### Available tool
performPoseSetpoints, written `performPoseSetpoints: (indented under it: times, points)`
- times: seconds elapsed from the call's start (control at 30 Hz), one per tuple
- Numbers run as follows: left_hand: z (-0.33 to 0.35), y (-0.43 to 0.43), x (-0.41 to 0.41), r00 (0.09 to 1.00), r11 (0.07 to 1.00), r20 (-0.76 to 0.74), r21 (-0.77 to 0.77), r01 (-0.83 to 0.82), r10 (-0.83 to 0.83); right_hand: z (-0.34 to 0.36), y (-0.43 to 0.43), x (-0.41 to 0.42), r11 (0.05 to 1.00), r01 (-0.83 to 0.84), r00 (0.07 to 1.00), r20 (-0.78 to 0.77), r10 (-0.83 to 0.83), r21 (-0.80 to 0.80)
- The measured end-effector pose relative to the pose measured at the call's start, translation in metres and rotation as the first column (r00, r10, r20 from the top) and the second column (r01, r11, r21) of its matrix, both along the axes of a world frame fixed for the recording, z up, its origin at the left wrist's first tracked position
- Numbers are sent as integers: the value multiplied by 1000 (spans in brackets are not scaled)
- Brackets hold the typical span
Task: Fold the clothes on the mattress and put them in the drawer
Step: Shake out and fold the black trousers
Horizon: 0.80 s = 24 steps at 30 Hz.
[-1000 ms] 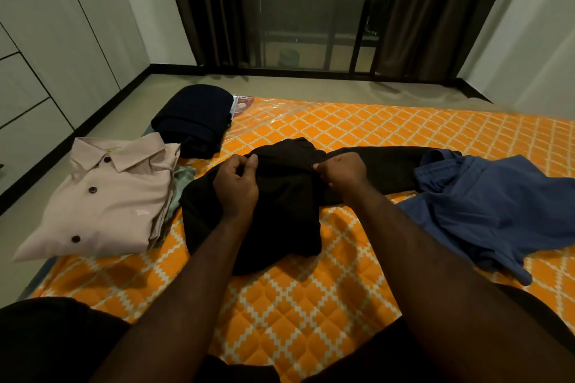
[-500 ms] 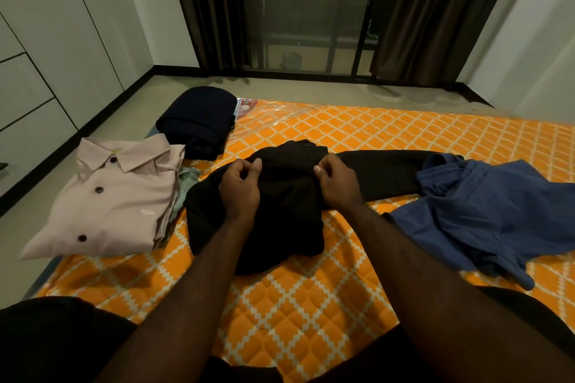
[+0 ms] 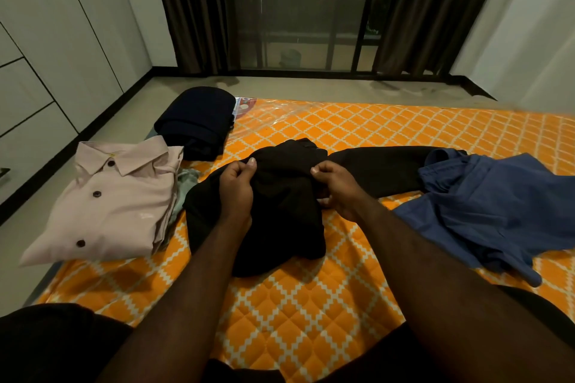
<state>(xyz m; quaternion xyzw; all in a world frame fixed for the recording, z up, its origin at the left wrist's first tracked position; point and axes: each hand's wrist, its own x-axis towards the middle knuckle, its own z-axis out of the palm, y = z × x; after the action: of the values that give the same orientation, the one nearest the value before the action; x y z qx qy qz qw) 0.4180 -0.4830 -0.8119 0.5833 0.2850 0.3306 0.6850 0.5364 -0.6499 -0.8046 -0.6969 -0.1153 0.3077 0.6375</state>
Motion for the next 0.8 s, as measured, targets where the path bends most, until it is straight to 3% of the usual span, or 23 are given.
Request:
performPoseSetpoints:
  times: [0.1,0.2,0.3,0.43,0.5,0.67,0.8]
  points:
    - [0,-2,1,1000,998,-23,60,15,-14,7,7,8,959,143,959,275,-73,-245]
    - [0,-7,1,999,987,-46,155,31,-25,15,14,8,829,307,859,511,-31,-467]
    - [-3,-4,1,998,983,-69,182,1,12,21,15,2,819,387,761,648,-24,-423]
    - [-5,2,1,987,977,-121,201,-78,104,23,20,-3,845,445,549,836,4,-297]
    - [-4,2,1,978,961,-144,255,-111,152,25,23,-2,853,445,582,812,-44,-273]
    - [-2,3,1,960,892,-135,421,-166,243,40,11,20,779,415,865,470,-177,-470]
    - [-5,-4,3,968,837,-122,533,-121,218,37,-3,24,748,391,905,372,-207,-536]
